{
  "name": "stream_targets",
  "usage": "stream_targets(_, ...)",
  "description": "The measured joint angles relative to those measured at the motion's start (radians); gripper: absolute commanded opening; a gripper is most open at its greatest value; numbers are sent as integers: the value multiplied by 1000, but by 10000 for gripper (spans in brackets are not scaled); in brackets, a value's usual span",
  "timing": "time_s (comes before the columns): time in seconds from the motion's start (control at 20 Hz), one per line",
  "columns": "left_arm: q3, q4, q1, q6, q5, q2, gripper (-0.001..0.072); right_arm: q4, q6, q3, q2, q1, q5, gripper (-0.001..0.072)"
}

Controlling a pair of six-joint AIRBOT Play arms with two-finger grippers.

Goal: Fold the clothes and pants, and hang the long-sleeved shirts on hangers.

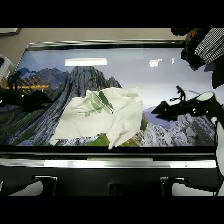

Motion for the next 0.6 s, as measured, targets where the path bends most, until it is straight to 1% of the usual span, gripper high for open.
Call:
stream_targets(0.15, -164, 9, 72, 1, 1, 155, 534, 57, -63, -143, 18, 66, -84, 431)
stream_targets(0.3, -274, 13, 138, 5, 7, 273, 542, 86, -85, -210, 21, 144, -188, 431)
stream_targets(0.4, -317, 14, 174, 11, 12, 317, 676, 94, -85, -229, 10, 188, -237, 431)
stream_targets(0.45, -337, 14, 190, 18, 13, 330, 681, 106, -84, -234, 3, 205, -247, 419)
stream_targets(0.5, -354, 14, 201, 26, 15, 338, 681, 119, -80, -237, -7, 219, -257, 358)
stream_targets(0.55, -372, 14, 212, 38, 19, 343, 681, 121, -74, -240, -13, 229, -269, 246)
stream_targets(0.6, -388, 15, 219, 50, 20, 344, 681, 121, -69, -243, -19, 236, -282, 112)
